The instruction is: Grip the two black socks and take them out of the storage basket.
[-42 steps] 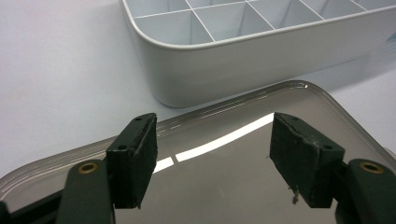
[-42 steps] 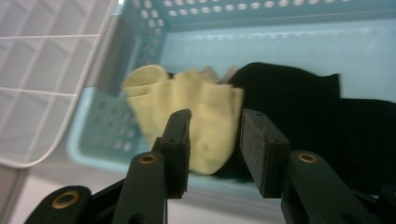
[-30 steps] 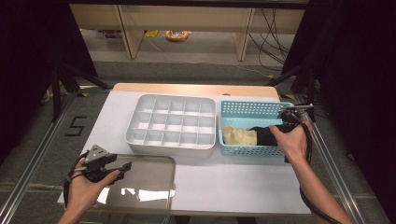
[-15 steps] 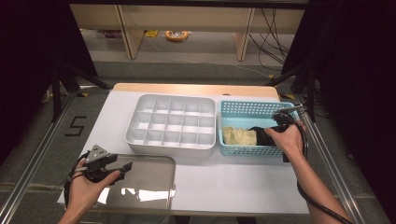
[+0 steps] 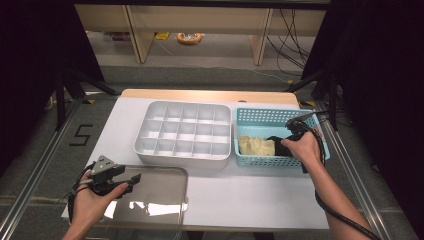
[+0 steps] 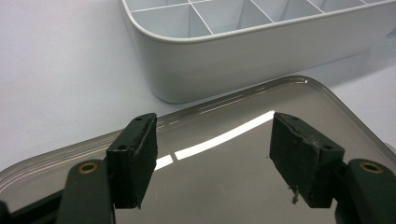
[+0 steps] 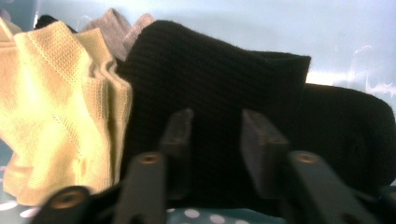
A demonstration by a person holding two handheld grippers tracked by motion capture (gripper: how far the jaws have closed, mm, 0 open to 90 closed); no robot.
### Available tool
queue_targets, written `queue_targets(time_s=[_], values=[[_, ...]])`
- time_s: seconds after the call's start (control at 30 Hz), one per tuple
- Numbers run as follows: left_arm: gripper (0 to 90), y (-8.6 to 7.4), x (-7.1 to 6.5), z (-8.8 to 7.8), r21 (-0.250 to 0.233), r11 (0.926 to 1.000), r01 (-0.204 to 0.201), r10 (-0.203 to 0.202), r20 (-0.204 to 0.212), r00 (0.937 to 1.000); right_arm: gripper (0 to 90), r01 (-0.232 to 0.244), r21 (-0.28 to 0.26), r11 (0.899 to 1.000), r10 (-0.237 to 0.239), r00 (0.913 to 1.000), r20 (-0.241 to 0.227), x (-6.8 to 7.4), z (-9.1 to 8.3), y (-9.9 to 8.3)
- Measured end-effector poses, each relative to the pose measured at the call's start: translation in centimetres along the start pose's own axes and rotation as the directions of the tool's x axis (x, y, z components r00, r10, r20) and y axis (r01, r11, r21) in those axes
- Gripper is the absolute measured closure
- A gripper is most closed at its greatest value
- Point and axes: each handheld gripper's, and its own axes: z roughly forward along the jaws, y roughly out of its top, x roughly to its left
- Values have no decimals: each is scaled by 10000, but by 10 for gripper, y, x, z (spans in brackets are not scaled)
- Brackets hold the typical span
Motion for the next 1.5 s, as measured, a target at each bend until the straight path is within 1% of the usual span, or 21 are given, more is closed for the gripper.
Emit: queue_targets(time_s=[0.17,0.33,0.37,0.4,0.43,0.5,0.57,0.63,0.7,0.77,0.83,0.9,0.93,1.0,1.1,1.13,1.2,1.27,1.3,1.43,1.5], values=[[318,-1,0,2,-76,10000,-18,19,93,10000,900,74,-49,10000,-74,10000,-28,0,0,0],[319,-1,-1,3,-140,9998,116,-113,159,9998,900,66,-150,9999,-72,9992,-391,1,-8,-3],[319,-1,-1,3,-115,9999,109,-107,184,9998,900,-427,-145,9990,419,9978,-523,5,-12,-4],[319,0,-1,2,-105,9999,49,-48,138,9999,900,-52,-581,9983,18,9983,-582,2,-13,-5],[319,0,-1,2,-94,10000,-10,11,81,10000,900,-324,-411,9986,297,9974,-652,4,-17,-6],[319,0,-1,3,-76,10000,-3,4,100,10000,900,14,-735,9973,-62,9979,-648,1,-23,-6],[320,0,-1,2,-71,10000,-3,4,78,10000,900,-548,-881,9946,485,9962,-718,4,-29,-7],[320,-1,-1,3,-98,9999,95,-94,117,9999,900,-18,-869,9962,-33,9983,-575,0,-34,-7],[320,0,-1,2,-27,10000,67,-67,58,10000,900,-472,-919,9947,408,9967,-696,0,-36,-5],[320,0,-1,3,-81,9999,94,-92,138,9999,797,-73,-1070,9942,8,9982,-607,-8,-37,-2],[320,-1,-1,3,-113,9999,104,-103,113,9999,647,-1011,-1189,9877,935,9933,-677,-6,-32,2],[320,0,0,1,54,10000,-50,50,13,10000,561,-646,-1207,9906,616,9977,-281,-10,-27,4],[320,-1,0,2,-7,10000,1,-1,28,10000,514,-971,-1117,9890,934,9949,-385,-11,-23,5],[320,-1,1,2,-19,10000,-11,11,40,10000,420,-892,-1019,9908,869,9959,-265,-15,-15,6],[320,-1,1,2,-16,10000,-4,4,70,10000,367,-1188,-1140,9863,1149,9926,-405,-14,-6,7],[320,-1,1,2,-9,10000,-24,25,60,10000,345,-815,-936,9923,788,9964,-323,-17,-4,7],[320,-1,0,2,-49,10000,17,-17,72,10000,331,-844,-731,9937,807,9954,-519,-20,1,7],[320,-1,1,2,-35,10000,-10,10,96,10000,318,-1368,-502,9893,1343,9897,-501,-17,4,8],[320,-1,0,2,-45,10000,-2,2,89,10000,323,-731,-560,9958,713,9969,-332,-23,7,8],[320,-1,1,2,-35,10000,-15,15,92,10000,547,-812,150,9966,817,9961,-325,-20,9,8],[320,0,1,2,-23,10000,-33,34,103,9999,723,-145,-77,9999,143,9997,-220,-24,10,8]])
